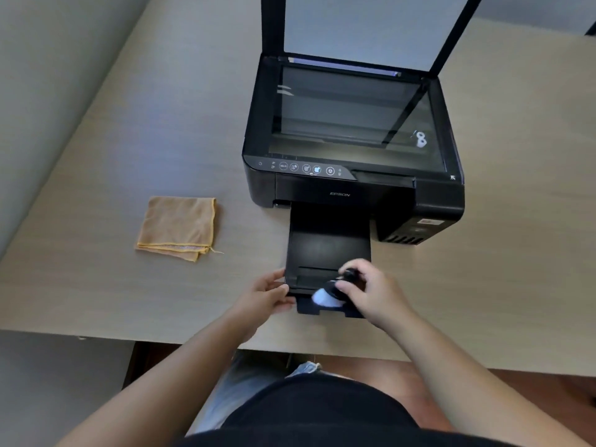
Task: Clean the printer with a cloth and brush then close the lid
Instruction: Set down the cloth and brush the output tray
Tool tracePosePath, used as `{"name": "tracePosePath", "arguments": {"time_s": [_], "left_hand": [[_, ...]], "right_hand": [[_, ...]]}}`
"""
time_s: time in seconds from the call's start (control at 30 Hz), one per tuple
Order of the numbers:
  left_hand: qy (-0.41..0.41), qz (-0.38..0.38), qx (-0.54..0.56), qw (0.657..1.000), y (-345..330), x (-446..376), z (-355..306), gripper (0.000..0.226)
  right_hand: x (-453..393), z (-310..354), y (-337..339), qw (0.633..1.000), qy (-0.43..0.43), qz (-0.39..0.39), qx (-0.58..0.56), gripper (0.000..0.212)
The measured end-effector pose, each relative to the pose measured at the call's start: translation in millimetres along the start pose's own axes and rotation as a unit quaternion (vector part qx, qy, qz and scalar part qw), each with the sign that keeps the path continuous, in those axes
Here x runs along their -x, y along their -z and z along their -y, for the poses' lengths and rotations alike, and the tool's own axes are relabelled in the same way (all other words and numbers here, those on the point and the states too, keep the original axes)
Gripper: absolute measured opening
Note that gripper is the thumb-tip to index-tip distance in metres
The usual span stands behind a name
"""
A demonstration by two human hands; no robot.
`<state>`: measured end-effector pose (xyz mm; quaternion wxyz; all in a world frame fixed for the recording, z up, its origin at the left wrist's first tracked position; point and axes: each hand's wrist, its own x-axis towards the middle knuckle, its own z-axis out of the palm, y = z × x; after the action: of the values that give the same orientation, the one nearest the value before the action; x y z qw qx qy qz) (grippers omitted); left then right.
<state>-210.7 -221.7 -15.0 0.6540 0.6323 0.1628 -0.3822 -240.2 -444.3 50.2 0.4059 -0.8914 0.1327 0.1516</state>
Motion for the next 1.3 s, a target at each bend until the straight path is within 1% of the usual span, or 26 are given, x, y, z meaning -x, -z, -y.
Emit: {"name": "tracePosePath", "arguments": {"time_s": [0.1, 0.2, 0.27, 0.37, 0.4, 0.47, 0.5, 0.57, 0.63, 0.67, 0.7, 0.77, 0.83, 0.87, 0.9, 1.0, 1.03, 1.07, 1.1, 1.17, 1.23, 1.3], "left_hand": [[-0.013, -0.005, 0.006, 1.0, -4.5, 2.9, -1.5, 0.04], [-0.027, -0.016, -0.001, 1.0, -7.9, 1.5, 1.7, 0.04], [-0.035, -0.017, -0.006, 0.999, -7.1, -1.2, 6.5, 0.042], [-0.045, -0.029, -0.019, 0.998, -7.3, -3.2, 9.8, 0.044], [-0.047, -0.032, -0.02, 0.998, -7.7, -3.6, 10.0, 0.043], [-0.051, -0.032, -0.012, 0.998, -10.3, -3.2, 9.7, 0.042], [-0.052, -0.03, -0.006, 0.998, -11.2, -3.2, 9.9, 0.041], [-0.055, -0.032, 0.003, 0.998, -11.9, -3.7, 10.9, 0.04], [-0.057, -0.034, 0.006, 0.998, -11.5, -4.4, 12.0, 0.04], [-0.058, -0.033, 0.007, 0.998, -11.1, -4.7, 12.4, 0.04], [-0.06, -0.033, 0.006, 0.998, -10.5, -5.2, 12.7, 0.04], [-0.064, -0.034, 0.003, 0.997, -10.3, -4.8, 13.5, 0.04], [-0.068, -0.034, 0.0, 0.997, -10.6, -3.3, 13.8, 0.04], [-0.068, -0.036, 0.003, 0.997, -11.1, -3.1, 14.1, 0.04], [-0.069, -0.039, 0.007, 0.997, -12.0, -3.1, 14.2, 0.041], [-0.068, -0.046, 0.005, 0.997, -13.4, -2.9, 13.8, 0.038], [-0.067, -0.047, 0.006, 0.997, -12.9, -3.4, 13.7, 0.039], [-0.066, -0.045, 0.009, 0.997, -12.4, -3.3, 13.3, 0.039], [-0.067, -0.043, 0.009, 0.997, -12.3, -2.4, 12.9, 0.039], [-0.071, -0.044, 0.006, 0.997, -12.2, -0.8, 11.8, 0.039], [-0.07, -0.045, 0.002, 0.997, -12.0, 0.7, 10.9, 0.04], [-0.07, -0.046, 0.002, 0.996, -12.2, 1.0, 11.3, 0.04]], "right_hand": [[-9.2, 26.6, -27.6, 0.994, 0.075, 0.078, 0.005, 0.013], [-15.7, 30.6, -23.7, 0.986, 0.085, 0.143, 0.025, 0.012], [-19.6, 15.0, -4.1, 0.986, 0.066, 0.143, 0.06, 0.013], [-21.0, -12.7, 23.6, 0.992, 0.006, 0.088, 0.091, 0.012], [-19.7, -14.5, 23.5, 0.994, 0.002, 0.072, 0.087, 0.011], [-15.6, -5.7, 7.7, 0.996, 0.028, 0.065, 0.052, 0.011], [-13.3, 2.0, -4.2, 0.996, 0.041, 0.077, 0.03, 0.012], [-8.8, 14.2, -21.8, 0.99, 0.061, 0.129, 0.003, 0.012], [-11.9, 13.5, -17.9, 0.981, 0.057, 0.183, 0.022, 0.014], [-16.1, 7.8, -9.4, 0.981, 0.045, 0.186, 0.032, 0.015], [-20.9, 0.9, 0.3, 0.984, 0.03, 0.175, 0.033, 0.016], [-27.7, -9.8, 16.2, 0.992, 0.002, 0.127, 0.025, 0.016], [-29.4, -9.0, 15.1, 0.997, 0.009, 0.071, 0.015, 0.015], [-28.0, -4.0, 8.7, 0.998, 0.024, 0.065, 0.01, 0.015], [-25.2, 2.2, 0.1, 0.996, 0.042, 0.08, 0.006, 0.014], [-14.5, 18.4, -14.1, 0.981, 0.078, 0.178, -0.001, 0.012], [-15.8, 16.8, -9.7, 0.978, 0.079, 0.194, 0.014, 0.012], [-17.9, 11.8, -0.9, 0.977, 0.077, 0.196, 0.037, 0.013], [-20.2, 4.2, 9.2, 0.979, 0.067, 0.187, 0.053, 0.013], [-23.1, -11.1, 29.6, 0.988, 0.035, 0.143, 0.045, 0.014], [-23.0, -17.6, 36.5, 0.997, 0.025, 0.064, 0.025, 0.014], [-24.2, -10.2, 25.0, 0.999, 0.041, 0.0, 0.023, 0.013]]}}
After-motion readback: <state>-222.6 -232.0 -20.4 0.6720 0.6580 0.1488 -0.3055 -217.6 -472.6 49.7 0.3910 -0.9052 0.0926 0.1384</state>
